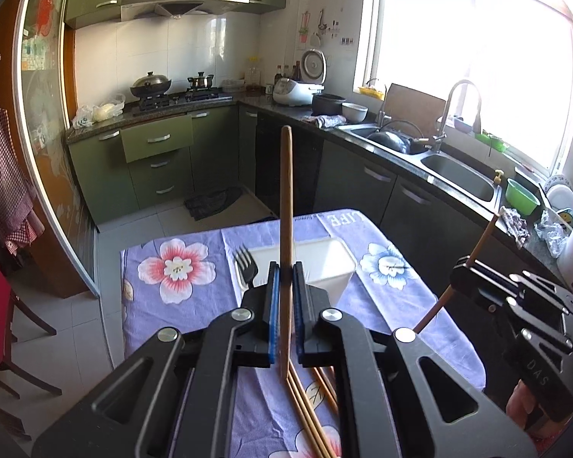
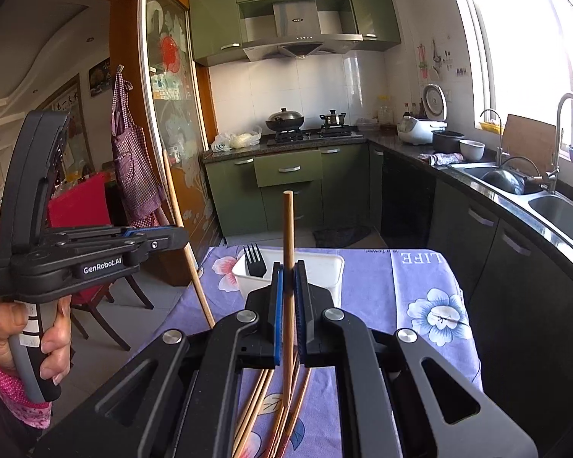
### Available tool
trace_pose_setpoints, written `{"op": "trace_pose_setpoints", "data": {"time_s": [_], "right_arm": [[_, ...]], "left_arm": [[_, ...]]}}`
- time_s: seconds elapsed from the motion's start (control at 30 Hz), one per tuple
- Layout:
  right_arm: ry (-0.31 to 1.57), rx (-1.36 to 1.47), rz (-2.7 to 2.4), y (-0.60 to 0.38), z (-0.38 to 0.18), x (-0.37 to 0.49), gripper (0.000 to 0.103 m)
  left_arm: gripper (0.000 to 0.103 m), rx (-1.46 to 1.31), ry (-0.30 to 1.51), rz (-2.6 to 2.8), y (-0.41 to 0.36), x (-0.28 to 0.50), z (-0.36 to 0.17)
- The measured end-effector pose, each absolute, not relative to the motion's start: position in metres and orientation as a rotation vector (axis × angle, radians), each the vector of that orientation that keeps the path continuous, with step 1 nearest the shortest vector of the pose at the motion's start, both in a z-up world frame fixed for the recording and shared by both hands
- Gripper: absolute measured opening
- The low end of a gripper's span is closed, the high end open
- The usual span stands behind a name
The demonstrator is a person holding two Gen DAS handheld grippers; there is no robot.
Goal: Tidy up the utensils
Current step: 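Lift both chopsticks and drop them into the white holder, opening both grippers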
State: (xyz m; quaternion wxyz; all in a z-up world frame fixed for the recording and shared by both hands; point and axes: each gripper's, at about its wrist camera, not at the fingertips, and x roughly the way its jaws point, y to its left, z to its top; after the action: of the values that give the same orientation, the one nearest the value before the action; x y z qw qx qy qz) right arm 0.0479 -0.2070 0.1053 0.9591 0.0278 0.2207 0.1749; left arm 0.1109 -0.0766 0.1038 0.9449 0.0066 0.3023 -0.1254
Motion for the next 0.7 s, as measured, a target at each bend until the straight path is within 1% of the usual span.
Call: {"op": "trace_pose_setpoints", "data": {"time_s": [0.17,0.37,0.57,0.7], "right_arm": [[0.388,0.046,0.354,-0.207,0.144,0.063,0.006],[0.337,0.051,0.348,-0.208,0.186,0.098,0.006],[0.324,0.042,0.315,-0.200,0.206,0.150,0.006],[0.390,0.040,0.299,-0.193,0.180,0.187,0.006]], "left_arm": [[0.007,-0.015,0.541,-0.256,-0.081,0.131,0.140],[0.007,-0.021,0.497,-0.220,-0.086,0.162,0.156],[0.007,0.004,0.542,-0.185,-0.091,0.197,0.133],[0.007,0.011,0.610,-0.182,-0.091,0.214,0.100]]}}
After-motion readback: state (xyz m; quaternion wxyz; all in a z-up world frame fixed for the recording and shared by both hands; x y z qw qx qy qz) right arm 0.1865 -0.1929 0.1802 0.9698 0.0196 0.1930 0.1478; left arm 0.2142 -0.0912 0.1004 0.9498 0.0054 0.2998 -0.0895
